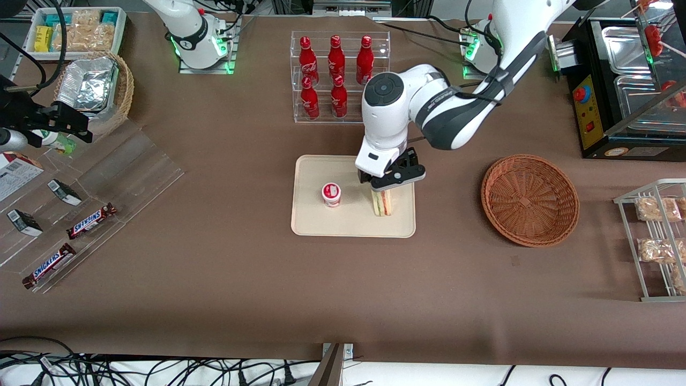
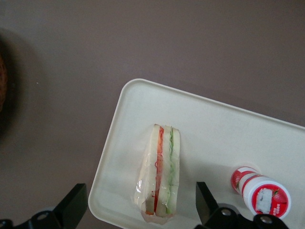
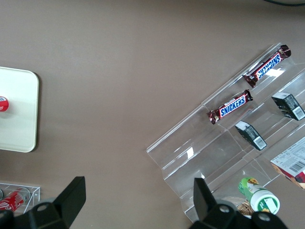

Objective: Place sandwich from basket to tray

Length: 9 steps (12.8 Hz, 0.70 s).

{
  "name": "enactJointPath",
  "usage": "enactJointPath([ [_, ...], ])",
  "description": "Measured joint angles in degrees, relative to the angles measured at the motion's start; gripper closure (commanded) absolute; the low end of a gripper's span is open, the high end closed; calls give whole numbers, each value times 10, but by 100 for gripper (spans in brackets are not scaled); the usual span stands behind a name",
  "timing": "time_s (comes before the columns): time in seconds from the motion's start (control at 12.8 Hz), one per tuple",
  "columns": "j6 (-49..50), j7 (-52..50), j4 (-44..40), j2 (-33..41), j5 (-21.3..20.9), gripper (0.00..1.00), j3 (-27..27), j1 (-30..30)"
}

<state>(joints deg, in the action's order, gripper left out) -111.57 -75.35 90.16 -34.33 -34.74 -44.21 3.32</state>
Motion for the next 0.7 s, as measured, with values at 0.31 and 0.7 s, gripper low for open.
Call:
enactJointPath([
  [0.31, 76, 30, -90, 3, 43, 0, -1, -21],
  [0.7, 107, 74, -133, 3, 58, 0, -3, -71],
])
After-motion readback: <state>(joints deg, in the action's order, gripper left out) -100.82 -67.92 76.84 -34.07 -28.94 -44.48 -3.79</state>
